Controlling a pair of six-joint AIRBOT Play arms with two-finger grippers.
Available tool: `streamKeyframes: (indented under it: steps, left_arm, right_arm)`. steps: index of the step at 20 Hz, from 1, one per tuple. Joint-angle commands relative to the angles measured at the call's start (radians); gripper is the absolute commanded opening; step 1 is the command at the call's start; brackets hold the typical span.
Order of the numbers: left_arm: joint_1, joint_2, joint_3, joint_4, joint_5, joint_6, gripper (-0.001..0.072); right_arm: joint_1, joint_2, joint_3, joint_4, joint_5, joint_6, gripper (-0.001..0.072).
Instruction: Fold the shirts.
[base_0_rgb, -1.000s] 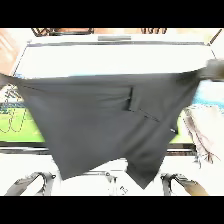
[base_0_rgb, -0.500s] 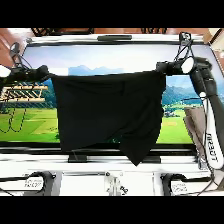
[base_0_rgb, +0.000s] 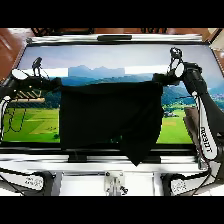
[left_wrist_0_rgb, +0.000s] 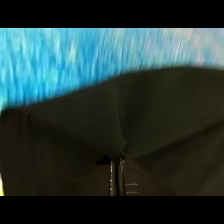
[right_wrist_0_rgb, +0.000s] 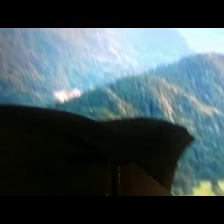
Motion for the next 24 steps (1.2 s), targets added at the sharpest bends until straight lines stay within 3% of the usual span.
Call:
streamKeyframes:
  steps: [1, 3, 5, 17, 18, 19, 20, 22, 24]
  left_arm:
    - [0.018, 0.004, 0.013, 0.051, -0.315, 0.053, 0.0027]
    - [-0.009, 0.005, 0.004, 0.149, -0.382, 0.003, 0.0027]
    - [-0.019, 0.002, -0.024, 0.185, -0.404, -0.029, 0.0028]
    - [0.005, -0.037, -0.033, 0.205, -0.422, -0.026, 0.0030]
    - [0.003, -0.036, -0.032, 0.201, -0.422, -0.026, 0.0089]
    - [0.003, -0.034, -0.027, 0.203, -0.434, -0.044, 0.0359]
    - [0.009, -0.034, -0.013, 0.203, -0.467, -0.065, 0.0627]
    - [0.036, -0.028, 0.023, 0.206, -0.565, -0.063, 0.0664]
    - [0.079, 0.003, 0.027, 0.206, -0.637, -0.082, 0.0621]
  right_arm:
    - [-0.008, 0.027, -0.003, -0.049, 0.368, -0.024, 0.0061]
    - [-0.008, 0.027, -0.043, -0.051, 0.444, -0.034, 0.0061]
    - [-0.005, 0.026, -0.109, -0.017, 0.432, -0.018, 0.0061]
    - [-0.006, 0.019, -0.178, -0.040, 0.294, 0.044, 0.0063]
    - [-0.006, 0.020, -0.178, -0.039, 0.295, 0.044, 0.0146]
    - [-0.006, 0.023, -0.177, -0.039, 0.312, 0.041, 0.0377]
    - [-0.006, 0.034, -0.177, -0.040, 0.338, 0.020, 0.0492]
    - [-0.006, 0.072, -0.177, -0.076, 0.428, -0.029, 0.0492]
    - [-0.022, 0.113, -0.179, -0.126, 0.544, -0.086, 0.0492]
